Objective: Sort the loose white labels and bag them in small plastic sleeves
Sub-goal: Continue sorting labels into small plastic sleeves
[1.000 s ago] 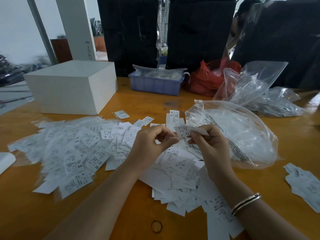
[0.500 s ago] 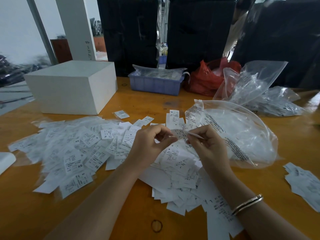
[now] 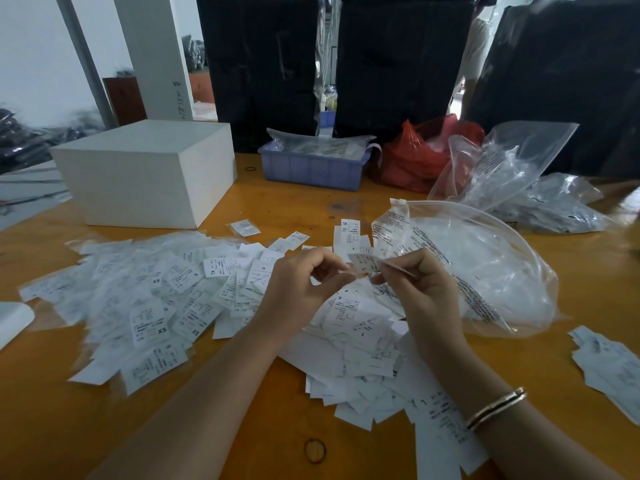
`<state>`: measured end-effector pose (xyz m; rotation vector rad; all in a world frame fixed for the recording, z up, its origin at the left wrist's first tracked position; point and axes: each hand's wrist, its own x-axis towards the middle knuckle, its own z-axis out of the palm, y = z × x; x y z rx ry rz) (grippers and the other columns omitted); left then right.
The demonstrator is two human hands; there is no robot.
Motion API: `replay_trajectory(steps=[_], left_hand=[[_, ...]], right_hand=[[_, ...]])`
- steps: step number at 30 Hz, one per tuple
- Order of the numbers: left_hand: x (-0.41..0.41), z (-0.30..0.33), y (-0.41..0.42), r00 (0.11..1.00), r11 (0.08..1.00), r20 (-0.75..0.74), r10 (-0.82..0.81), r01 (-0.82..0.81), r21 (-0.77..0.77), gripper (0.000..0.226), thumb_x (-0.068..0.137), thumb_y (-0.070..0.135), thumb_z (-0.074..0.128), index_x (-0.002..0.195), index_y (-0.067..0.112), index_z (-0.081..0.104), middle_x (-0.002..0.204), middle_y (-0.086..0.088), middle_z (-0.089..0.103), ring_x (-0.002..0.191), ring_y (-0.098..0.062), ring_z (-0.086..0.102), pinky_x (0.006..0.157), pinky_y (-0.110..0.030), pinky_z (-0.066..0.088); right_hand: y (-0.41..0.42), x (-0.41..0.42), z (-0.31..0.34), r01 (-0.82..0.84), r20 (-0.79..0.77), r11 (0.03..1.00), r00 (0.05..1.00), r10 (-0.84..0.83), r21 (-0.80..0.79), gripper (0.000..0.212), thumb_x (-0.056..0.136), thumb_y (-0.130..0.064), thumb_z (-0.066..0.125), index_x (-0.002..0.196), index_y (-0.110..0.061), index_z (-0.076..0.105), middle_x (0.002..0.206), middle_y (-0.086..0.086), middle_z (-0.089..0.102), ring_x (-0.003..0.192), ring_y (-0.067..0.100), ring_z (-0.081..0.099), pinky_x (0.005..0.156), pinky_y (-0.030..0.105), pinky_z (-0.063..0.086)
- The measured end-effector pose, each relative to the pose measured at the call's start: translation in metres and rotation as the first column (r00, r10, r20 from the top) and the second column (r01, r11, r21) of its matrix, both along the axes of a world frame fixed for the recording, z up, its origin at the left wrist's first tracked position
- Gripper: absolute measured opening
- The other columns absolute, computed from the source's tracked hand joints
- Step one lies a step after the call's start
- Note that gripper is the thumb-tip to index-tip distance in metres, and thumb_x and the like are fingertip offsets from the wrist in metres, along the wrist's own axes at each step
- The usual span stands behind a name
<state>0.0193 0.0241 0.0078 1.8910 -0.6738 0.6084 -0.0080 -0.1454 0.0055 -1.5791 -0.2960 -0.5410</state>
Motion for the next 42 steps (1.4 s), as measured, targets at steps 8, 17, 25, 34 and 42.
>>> replay_trajectory(steps=[8, 17, 25, 34, 42], left_hand=[[-0.0001, -0.0006, 0.0002, 1.000, 1.000, -0.007, 0.011, -0.011, 0.013, 0.021, 0.077, 0.032, 0.070, 0.086, 0.012, 0.070, 0.074, 0.014, 0.062, 0.073, -0.004, 0.059, 0.064, -0.010, 0.047], [0.0006, -0.0025, 0.0013, 1.000, 0.999, 0.001, 0.027, -0.027, 0.035, 0.016, 0.079, 0.022, 0.072, 0.088, 0.009, 0.071, 0.079, 0.006, 0.067, 0.075, -0.004, 0.060, 0.065, -0.011, 0.048], [0.0001, -0.0008, 0.0005, 0.989, 0.998, -0.129, -0.065, 0.062, -0.026, 0.016, 0.078, 0.020, 0.073, 0.079, 0.034, 0.065, 0.073, 0.026, 0.066, 0.075, 0.004, 0.064, 0.065, -0.007, 0.047], [0.0003, 0.0011, 0.0012, 0.974, 0.982, -0.174, -0.145, 0.121, -0.145, 0.009, 0.077, 0.039, 0.063, 0.082, 0.033, 0.067, 0.074, 0.024, 0.069, 0.073, 0.002, 0.066, 0.060, -0.008, 0.048], [-0.0021, -0.0005, -0.0014, 0.960, 0.987, -0.234, -0.153, 0.162, 0.021, 0.008, 0.075, 0.046, 0.065, 0.077, 0.038, 0.066, 0.073, 0.020, 0.068, 0.063, 0.000, 0.062, 0.056, -0.014, 0.049]], right_hand=[[-0.0009, 0.0008, 0.0006, 0.035, -0.009, 0.999, 0.999, -0.035, -0.023, 0.024, 0.084, 0.000, 0.064, 0.077, -0.023, 0.062, 0.078, -0.003, 0.071, 0.079, 0.020, 0.069, 0.072, 0.028, 0.057], [-0.0009, 0.0008, -0.0001, -0.025, 0.004, 0.987, 1.000, 0.026, -0.161, 0.025, 0.087, 0.000, 0.061, 0.082, -0.024, 0.061, 0.081, -0.007, 0.069, 0.078, 0.010, 0.068, 0.070, 0.020, 0.053], [-0.0047, 0.0032, -0.0013, -0.017, 0.003, 0.979, 1.000, 0.019, -0.201, 0.027, 0.088, 0.001, 0.059, 0.085, -0.026, 0.060, 0.079, -0.016, 0.068, 0.074, 0.005, 0.067, 0.067, 0.018, 0.053], [-0.0074, 0.0011, 0.0023, 0.007, 0.097, 0.935, 0.995, 0.030, -0.356, 0.036, 0.086, 0.003, 0.061, 0.085, -0.033, 0.059, 0.085, -0.014, 0.066, 0.074, 0.004, 0.062, 0.062, 0.012, 0.048], [-0.0021, -0.0045, 0.0022, -0.259, -0.192, 0.880, 0.962, 0.196, -0.398, 0.037, 0.093, -0.005, 0.044, 0.110, -0.037, 0.048, 0.067, -0.007, 0.059, 0.058, 0.000, 0.052, 0.054, 0.017, 0.044]])
